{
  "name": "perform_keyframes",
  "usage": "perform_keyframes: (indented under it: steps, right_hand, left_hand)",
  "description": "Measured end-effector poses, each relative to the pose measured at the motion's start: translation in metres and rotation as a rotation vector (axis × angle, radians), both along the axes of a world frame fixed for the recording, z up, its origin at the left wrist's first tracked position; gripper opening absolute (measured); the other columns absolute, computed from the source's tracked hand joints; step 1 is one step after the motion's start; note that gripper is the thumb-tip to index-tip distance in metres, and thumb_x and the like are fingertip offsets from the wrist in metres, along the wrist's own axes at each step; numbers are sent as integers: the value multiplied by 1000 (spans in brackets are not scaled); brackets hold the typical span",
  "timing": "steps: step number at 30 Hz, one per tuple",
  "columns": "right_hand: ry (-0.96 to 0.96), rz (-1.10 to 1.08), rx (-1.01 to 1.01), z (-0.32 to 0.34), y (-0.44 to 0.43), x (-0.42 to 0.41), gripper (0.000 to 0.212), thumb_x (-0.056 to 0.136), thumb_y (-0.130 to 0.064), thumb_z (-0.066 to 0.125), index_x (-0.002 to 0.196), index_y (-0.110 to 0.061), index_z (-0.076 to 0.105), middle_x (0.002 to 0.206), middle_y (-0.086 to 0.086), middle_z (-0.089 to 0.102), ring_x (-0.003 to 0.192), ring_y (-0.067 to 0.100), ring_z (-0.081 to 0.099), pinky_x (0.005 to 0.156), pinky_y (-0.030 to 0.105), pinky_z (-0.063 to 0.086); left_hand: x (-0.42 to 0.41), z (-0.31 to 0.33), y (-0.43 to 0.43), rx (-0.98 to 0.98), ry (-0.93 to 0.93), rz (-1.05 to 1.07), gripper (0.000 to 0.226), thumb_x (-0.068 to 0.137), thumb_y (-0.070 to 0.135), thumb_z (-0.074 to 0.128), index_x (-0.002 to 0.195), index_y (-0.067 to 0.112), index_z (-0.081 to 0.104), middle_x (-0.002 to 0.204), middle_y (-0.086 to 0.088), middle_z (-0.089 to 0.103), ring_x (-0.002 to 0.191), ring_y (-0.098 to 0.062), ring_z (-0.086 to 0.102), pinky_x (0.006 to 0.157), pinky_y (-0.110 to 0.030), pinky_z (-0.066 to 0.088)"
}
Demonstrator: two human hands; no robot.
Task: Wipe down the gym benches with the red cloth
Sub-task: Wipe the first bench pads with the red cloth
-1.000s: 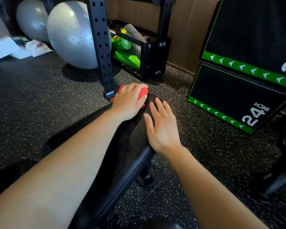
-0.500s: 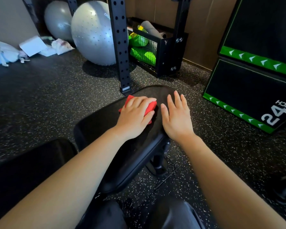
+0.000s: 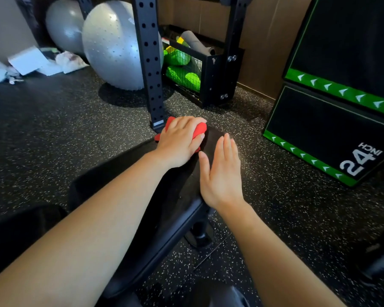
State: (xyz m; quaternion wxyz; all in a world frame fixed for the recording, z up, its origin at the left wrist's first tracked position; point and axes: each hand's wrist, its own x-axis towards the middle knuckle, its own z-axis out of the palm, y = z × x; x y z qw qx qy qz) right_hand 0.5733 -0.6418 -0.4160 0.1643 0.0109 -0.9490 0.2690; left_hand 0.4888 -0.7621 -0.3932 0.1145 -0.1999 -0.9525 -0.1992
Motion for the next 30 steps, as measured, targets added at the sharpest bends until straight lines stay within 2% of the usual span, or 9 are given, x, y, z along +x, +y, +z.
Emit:
perform_keyframes:
  steps: [7,11,24,27,30]
  right_hand:
    - [-9,-8,13,1,0,0,78,92,-52,16,150,-1,11,160,12,2,147,23,-3,117,30,-3]
    - [-24,-9,37,2,1,2,70,99,-46,26,150,0,14,159,13,5,147,24,-1,118,33,0]
    - [-78,17,59,9,1,7,66,102,-43,27,150,-1,13,159,13,4,147,24,-2,117,31,-2]
    - [-98,30,64,10,2,7,66,102,-43,25,150,-1,12,160,13,3,147,25,-3,117,32,-2]
    - [-107,32,55,12,2,8,64,102,-42,25,149,0,17,159,14,7,147,27,0,119,36,1]
  left_hand:
    - [-18,5,10,-21,-21,-3,41,98,39,36,139,34,33,145,7,35,134,-20,25,106,-44,26]
    - [-10,5,8,-13,-8,4,43,98,38,36,141,34,31,146,6,33,135,-20,23,107,-44,24]
    - [90,-15,-38,-1,8,1,45,97,41,38,141,34,32,144,7,34,135,-17,23,109,-43,24]
    - [115,-16,-47,-2,-54,-1,48,97,45,35,143,36,28,146,9,30,136,-14,19,111,-43,22]
    - [124,-12,-63,77,-109,-45,49,98,48,32,146,41,23,152,9,26,141,-11,16,115,-43,19]
